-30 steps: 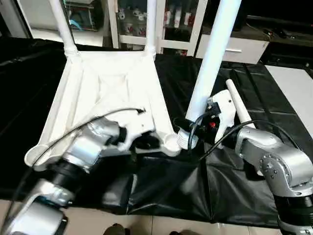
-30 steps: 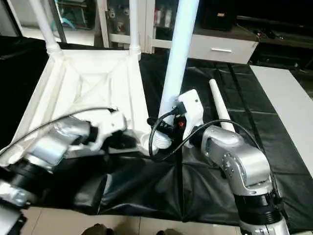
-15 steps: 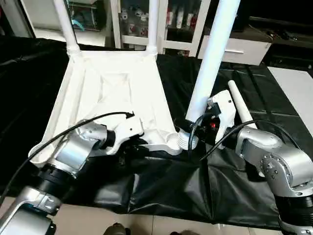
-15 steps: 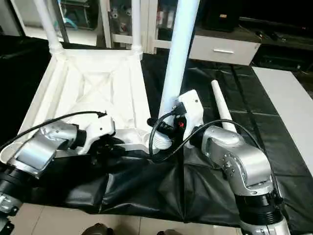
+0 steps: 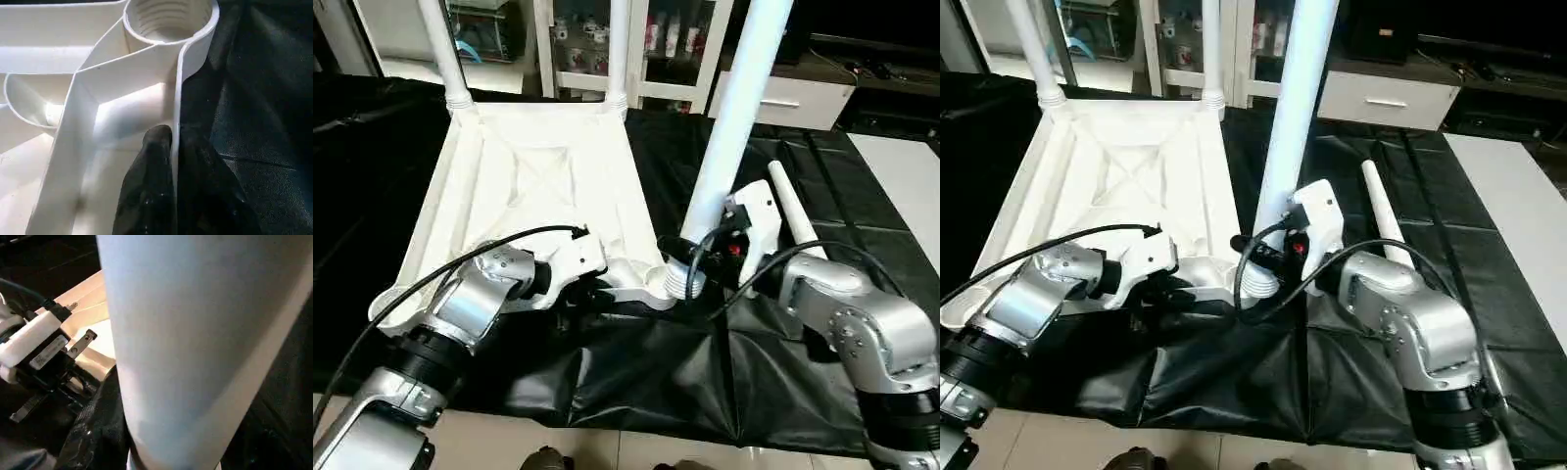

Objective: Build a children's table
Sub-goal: Pick table leg

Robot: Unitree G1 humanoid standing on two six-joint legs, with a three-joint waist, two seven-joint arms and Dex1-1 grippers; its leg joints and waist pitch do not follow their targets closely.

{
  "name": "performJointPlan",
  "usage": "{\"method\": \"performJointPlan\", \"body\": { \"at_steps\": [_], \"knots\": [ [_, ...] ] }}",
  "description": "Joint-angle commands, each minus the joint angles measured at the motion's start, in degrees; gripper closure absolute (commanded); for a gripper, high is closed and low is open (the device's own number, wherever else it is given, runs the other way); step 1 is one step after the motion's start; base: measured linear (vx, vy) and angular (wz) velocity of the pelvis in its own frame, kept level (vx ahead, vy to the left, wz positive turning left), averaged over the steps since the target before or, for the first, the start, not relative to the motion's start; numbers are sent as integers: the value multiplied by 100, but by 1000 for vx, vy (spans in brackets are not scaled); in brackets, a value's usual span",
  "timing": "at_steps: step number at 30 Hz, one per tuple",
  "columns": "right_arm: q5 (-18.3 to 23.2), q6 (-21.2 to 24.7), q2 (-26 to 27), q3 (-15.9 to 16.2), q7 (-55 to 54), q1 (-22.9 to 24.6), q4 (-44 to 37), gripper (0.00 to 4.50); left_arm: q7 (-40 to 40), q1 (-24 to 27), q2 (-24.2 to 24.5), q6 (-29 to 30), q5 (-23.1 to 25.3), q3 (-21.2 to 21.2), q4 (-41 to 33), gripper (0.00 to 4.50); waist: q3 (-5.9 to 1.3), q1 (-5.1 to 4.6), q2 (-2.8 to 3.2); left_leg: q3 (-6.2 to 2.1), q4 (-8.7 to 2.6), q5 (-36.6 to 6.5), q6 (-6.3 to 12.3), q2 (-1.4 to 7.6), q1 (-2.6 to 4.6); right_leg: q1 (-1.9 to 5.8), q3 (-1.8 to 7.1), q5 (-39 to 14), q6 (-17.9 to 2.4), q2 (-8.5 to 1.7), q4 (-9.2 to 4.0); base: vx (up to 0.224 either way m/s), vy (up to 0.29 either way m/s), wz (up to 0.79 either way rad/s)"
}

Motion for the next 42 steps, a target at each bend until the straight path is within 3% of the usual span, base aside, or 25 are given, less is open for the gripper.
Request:
{"method": "performJointPlan", "body": {
  "at_steps": [1,5,7,12,13,19,31,35,42],
  "knots": [
    [-85,-143,22,52,-23,-93,151,262,-216,86,38,43,41,-213,-14,435,-477,10,63,-213,-479,-1324,-193,433,110,246,382,-1750,-1045,-630,-509,0,0,0],
    [-169,-269,102,150,25,-201,416,262,-271,117,42,98,19,-240,-75,448,-483,2,65,-203,-472,-1199,-162,433,107,251,385,-1555,-1112,-629,-480,0,0,0],
    [-200,-303,129,194,62,-262,539,262,-277,115,13,133,-9,-227,-102,450,-468,-4,15,-194,-477,-1139,-124,430,100,255,382,-1536,-1136,-630,-475,0,0,0],
    [-304,-461,215,272,116,-397,909,262,-247,87,-3,134,15,-220,-105,450,-446,-9,28,-198,-485,-1198,-114,437,112,243,384,-1792,-1055,-633,-506,0,0,0],
    [-325,-477,222,322,136,-431,987,262,-254,80,-7,137,30,-218,-98,450,-437,-17,-2,-194,-489,-1192,-105,434,106,242,385,-1799,-1045,-630,-511,0,0,0],
    [-403,-371,147,492,276,-465,1036,262,-247,53,1,147,71,-216,-72,450,-437,-9,8,-191,-490,-1118,-64,433,101,245,386,-1790,-1009,-636,-509,0,0,0],
    [-597,-891,333,377,190,-452,1655,262,-257,20,-23,158,76,-199,-59,450,-423,-16,34,-200,-506,-1256,-94,440,110,233,386,-1842,-1040,-637,-525,0,0,0],
    [-582,-1037,352,281,135,-284,1715,262,-248,33,-20,179,73,-192,-93,450,-406,-13,32,-211,-518,-1389,-112,445,117,223,387,-2066,-987,-645,-551,0,0,0],
    [-468,-1330,515,58,56,270,1574,262,-212,30,-20,163,69,-154,-75,450,-409,-5,49,-213,-530,-1371,-83,448,109,230,390,-1896,-1018,-648,-546,0,0,0]
  ]
}}
